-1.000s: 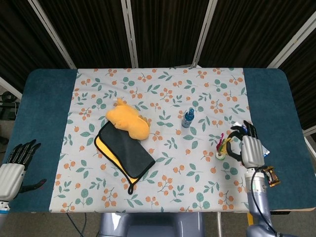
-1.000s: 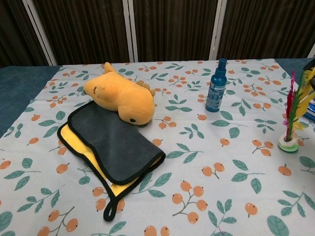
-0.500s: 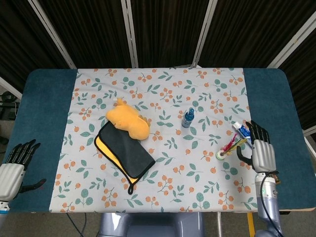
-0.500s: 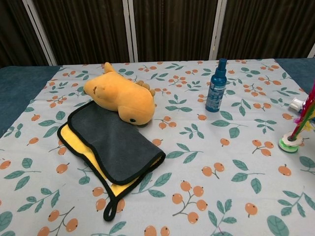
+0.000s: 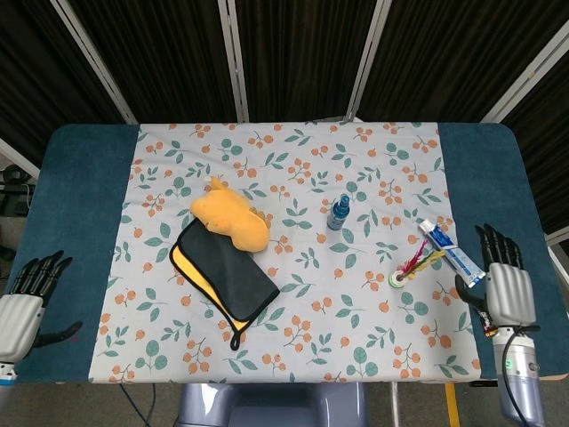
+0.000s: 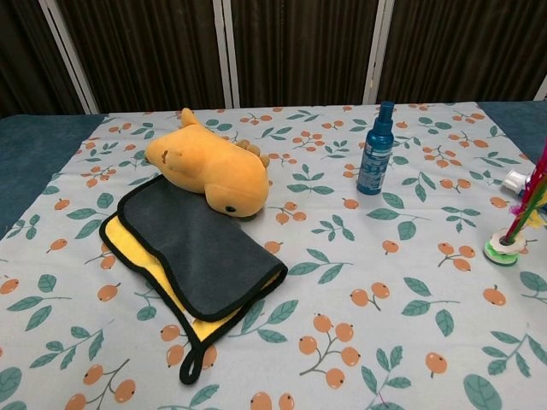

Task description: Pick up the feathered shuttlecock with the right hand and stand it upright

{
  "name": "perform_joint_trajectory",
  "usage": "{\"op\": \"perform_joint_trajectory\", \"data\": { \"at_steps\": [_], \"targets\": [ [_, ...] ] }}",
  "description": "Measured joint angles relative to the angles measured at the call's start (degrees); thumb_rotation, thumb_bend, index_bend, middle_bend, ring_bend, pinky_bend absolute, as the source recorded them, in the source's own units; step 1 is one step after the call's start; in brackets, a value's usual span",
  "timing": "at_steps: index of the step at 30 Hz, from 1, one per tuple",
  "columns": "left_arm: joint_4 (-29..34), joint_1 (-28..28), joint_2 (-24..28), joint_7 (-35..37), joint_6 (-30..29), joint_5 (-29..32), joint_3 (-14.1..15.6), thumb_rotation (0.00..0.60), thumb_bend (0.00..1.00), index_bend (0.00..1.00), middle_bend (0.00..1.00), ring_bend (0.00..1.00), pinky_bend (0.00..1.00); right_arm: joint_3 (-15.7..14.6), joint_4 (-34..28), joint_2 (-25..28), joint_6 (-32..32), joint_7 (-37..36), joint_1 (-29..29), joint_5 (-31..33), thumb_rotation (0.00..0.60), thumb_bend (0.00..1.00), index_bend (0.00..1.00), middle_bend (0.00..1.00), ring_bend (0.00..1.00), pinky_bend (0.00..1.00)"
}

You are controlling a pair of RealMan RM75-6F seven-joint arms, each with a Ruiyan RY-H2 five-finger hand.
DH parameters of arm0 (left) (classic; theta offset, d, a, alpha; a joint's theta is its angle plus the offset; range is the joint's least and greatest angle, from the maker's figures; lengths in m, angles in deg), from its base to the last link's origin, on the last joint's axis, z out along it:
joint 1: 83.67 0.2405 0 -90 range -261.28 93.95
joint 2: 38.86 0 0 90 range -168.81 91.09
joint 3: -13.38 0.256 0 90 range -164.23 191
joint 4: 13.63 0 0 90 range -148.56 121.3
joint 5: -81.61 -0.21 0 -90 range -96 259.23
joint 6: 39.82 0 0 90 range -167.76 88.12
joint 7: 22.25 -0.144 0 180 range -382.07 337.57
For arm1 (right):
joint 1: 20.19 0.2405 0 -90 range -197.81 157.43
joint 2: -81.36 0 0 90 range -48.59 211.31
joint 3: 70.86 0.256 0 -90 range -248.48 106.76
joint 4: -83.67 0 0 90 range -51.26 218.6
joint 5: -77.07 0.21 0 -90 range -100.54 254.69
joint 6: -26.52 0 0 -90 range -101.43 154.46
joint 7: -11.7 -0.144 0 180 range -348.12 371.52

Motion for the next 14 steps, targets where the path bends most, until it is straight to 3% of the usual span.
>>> {"op": "perform_joint_trajectory", "data": {
  "at_steps": [10,14],
  "targets": [
    [-2.01,0.01,-0.70,-2.56,-1.22,-1.51,-0.13,0.599,0.17,0.00,0.00,0.00,0.00,-9.32,4.33,6.41,5.99,0.99,-5.47,-18.01,0.600,0.11,0.00,0.00,0.00,0.00],
    [-2.05,0.04,-0.66,-3.29,-1.27,-1.57,-0.09,0.599,0.17,0.00,0.00,0.00,0.00,-10.24,5.72,6.95,7.51,2.20,-6.52,-20.00,0.600,0.11,0.00,0.00,0.00,0.00]
  ]
}}
